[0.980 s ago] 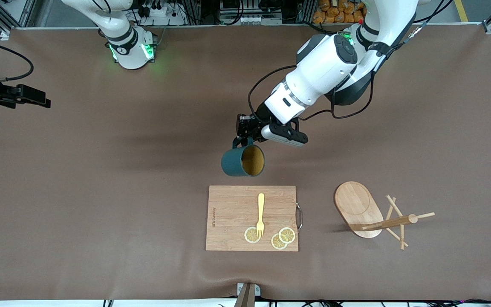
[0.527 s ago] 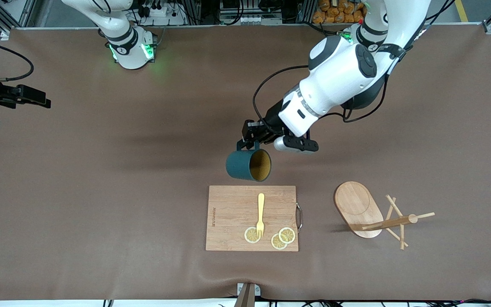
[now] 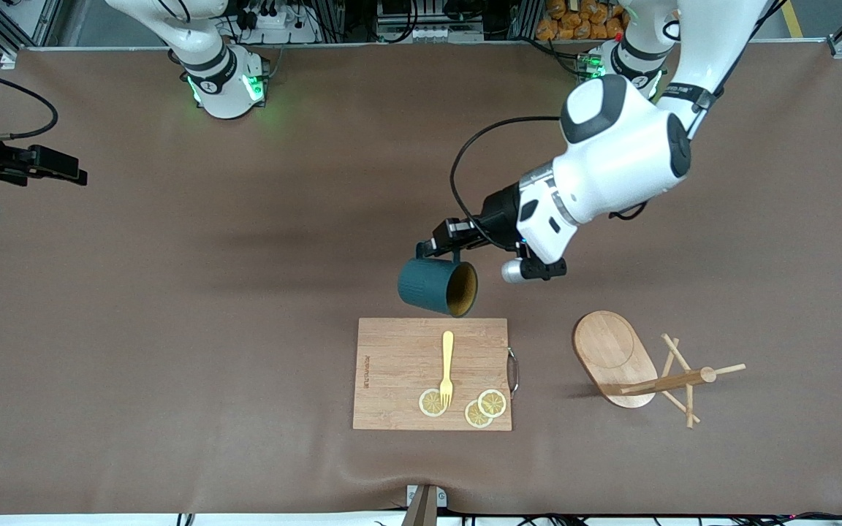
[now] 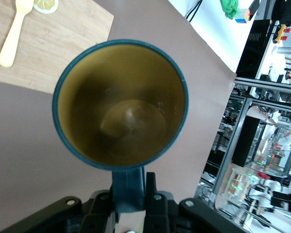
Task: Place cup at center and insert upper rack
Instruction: 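Carry the teal mug toward the wooden mug tree with the left gripper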
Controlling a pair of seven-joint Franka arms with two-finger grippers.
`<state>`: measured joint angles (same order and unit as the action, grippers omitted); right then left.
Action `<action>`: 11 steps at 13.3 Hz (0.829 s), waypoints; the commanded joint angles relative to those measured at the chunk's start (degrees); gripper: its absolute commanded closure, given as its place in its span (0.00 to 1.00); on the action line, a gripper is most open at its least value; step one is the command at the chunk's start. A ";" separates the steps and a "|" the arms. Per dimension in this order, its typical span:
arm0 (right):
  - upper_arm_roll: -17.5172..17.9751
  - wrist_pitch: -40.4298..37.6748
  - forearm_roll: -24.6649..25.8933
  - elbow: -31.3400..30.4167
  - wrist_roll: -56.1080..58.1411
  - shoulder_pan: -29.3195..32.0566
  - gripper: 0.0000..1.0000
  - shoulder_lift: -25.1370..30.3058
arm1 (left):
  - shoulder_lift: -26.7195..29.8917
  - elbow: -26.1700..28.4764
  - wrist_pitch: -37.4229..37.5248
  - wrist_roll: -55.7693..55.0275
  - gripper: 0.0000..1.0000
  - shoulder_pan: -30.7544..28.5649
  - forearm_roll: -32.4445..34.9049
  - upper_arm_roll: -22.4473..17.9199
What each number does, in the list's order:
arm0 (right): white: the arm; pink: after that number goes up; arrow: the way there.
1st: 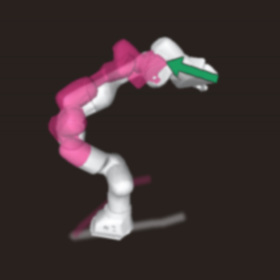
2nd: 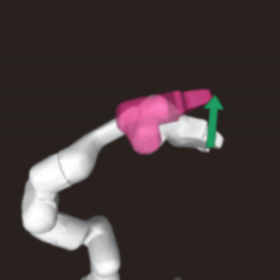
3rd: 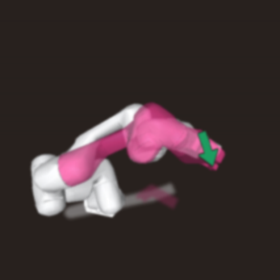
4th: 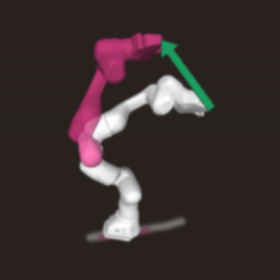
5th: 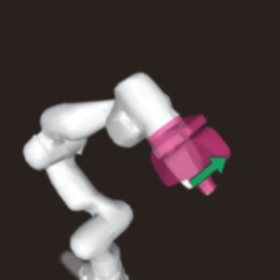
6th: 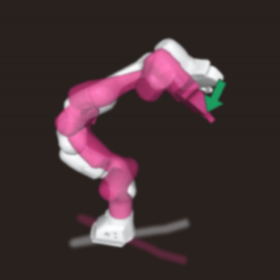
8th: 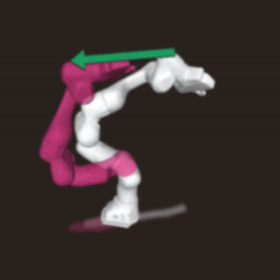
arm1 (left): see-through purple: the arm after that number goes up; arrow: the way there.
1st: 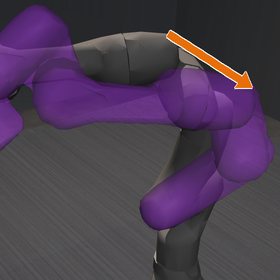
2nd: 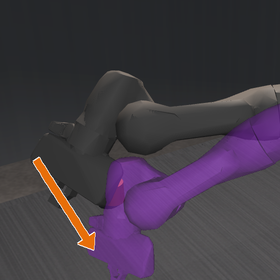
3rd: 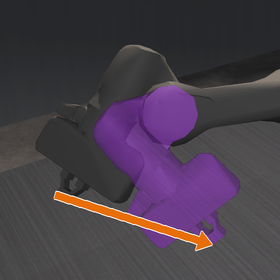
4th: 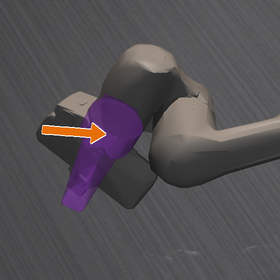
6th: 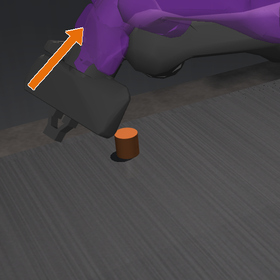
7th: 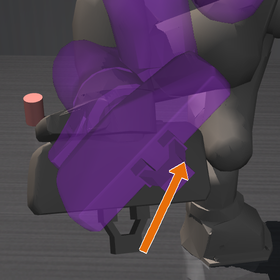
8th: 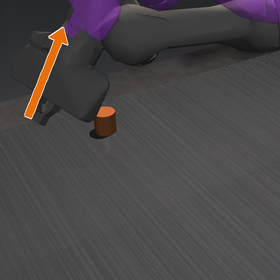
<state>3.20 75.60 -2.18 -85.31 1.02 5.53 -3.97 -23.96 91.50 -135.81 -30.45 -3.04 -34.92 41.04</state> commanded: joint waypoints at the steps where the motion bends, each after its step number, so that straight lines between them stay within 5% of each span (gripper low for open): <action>1: 0.31 0.16 -0.19 -0.12 -0.84 0.18 0.00 0.02 | -1.61 -2.46 5.63 1.01 1.00 -3.71 -3.66 1.06; 11: 0.31 0.16 -0.19 -0.12 -0.84 0.18 0.00 -0.07 | -3.10 -3.78 28.39 10.41 1.00 -19.44 -24.13 0.97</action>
<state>3.21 75.60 -2.18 -85.31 1.00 5.53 -4.15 -25.93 88.69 -111.03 -21.85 -19.67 -55.58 41.01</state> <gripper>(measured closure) 0.000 0.789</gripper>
